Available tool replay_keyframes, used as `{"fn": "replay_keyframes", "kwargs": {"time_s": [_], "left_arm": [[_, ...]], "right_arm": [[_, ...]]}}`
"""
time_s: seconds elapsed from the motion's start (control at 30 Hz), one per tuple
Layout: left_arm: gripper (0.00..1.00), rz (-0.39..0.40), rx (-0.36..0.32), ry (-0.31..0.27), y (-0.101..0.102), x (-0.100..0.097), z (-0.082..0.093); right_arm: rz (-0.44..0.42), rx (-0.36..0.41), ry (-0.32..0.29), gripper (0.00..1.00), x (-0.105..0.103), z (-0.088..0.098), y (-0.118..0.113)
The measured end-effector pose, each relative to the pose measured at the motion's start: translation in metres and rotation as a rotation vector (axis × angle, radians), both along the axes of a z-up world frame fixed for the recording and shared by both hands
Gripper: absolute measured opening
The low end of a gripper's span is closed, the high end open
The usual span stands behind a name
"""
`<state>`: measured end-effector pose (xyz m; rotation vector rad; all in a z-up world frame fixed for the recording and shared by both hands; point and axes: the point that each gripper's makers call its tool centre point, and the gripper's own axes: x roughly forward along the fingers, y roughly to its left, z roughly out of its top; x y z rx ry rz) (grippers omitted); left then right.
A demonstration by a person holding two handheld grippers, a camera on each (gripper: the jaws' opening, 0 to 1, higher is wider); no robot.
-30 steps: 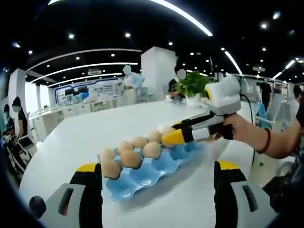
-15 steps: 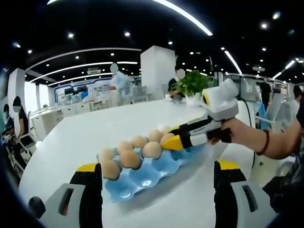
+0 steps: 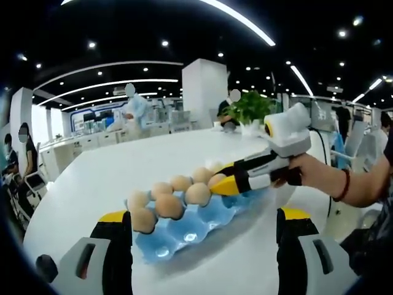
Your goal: Place the egg into an empty slot of the egg tray after lifting it from the table, then release the egg inside the slot.
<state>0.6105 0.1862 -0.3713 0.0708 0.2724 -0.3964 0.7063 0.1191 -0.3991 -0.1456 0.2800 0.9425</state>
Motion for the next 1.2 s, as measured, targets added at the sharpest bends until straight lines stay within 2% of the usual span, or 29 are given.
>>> {"fn": "replay_keyframes", "kwargs": {"time_s": [0.13, 0.33, 0.43, 0.6, 1.03, 1.2], "left_arm": [[1.00, 0.006, -0.008, -0.007, 0.001, 0.000, 0.001], [1.00, 0.008, -0.017, -0.015, 0.001, -0.001, 0.003], [1.00, 0.011, -0.015, -0.014, 0.002, -0.002, 0.003], [1.00, 0.010, -0.028, -0.019, 0.001, -0.002, 0.004], [1.00, 0.010, -0.021, -0.024, -0.001, -0.004, 0.007], [1.00, 0.004, -0.018, -0.022, -0.003, -0.005, 0.007]], "right_arm": [[0.007, 0.006, -0.002, 0.38, -0.002, 0.001, 0.000], [0.028, 0.050, 0.015, 0.53, -0.007, 0.008, 0.001], [0.024, 0.044, -0.002, 0.55, -0.010, 0.010, -0.001], [0.019, 0.032, -0.012, 0.67, -0.008, 0.011, -0.003], [-0.007, 0.008, -0.027, 0.80, -0.006, 0.017, -0.018], [-0.007, -0.005, -0.031, 0.82, -0.005, 0.017, -0.021]]}}
